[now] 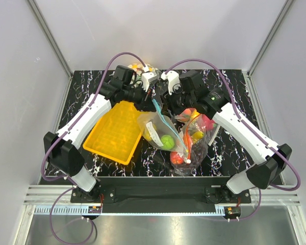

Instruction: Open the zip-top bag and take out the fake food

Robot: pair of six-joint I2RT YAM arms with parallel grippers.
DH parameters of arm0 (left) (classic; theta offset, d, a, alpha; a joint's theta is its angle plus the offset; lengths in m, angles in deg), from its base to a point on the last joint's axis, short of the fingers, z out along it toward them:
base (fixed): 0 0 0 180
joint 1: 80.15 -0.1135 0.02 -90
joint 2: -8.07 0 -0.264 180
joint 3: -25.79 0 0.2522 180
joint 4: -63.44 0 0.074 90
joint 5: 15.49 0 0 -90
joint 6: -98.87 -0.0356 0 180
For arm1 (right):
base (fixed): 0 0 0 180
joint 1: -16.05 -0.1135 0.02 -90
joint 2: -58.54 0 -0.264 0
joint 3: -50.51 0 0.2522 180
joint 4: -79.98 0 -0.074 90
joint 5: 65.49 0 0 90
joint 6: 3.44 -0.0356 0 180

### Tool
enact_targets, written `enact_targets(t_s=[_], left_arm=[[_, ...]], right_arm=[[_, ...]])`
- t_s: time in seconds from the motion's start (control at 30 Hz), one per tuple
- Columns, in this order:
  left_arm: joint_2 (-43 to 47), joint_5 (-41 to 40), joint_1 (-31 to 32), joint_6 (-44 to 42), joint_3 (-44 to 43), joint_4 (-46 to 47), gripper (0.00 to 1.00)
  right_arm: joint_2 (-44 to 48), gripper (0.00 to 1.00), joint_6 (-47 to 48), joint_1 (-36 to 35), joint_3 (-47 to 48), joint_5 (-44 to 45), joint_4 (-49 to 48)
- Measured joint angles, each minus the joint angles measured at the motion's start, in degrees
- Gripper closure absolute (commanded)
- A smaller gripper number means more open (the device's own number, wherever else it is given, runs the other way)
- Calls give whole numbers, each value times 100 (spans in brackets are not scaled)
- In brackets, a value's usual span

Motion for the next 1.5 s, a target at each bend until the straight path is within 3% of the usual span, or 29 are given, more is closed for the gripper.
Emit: enact_targets(t_s=[1.5], left_arm=[[-31,-323,111,181,-2,-131,100]], right_arm=[[-107,55,-94,-407,278,173,358]])
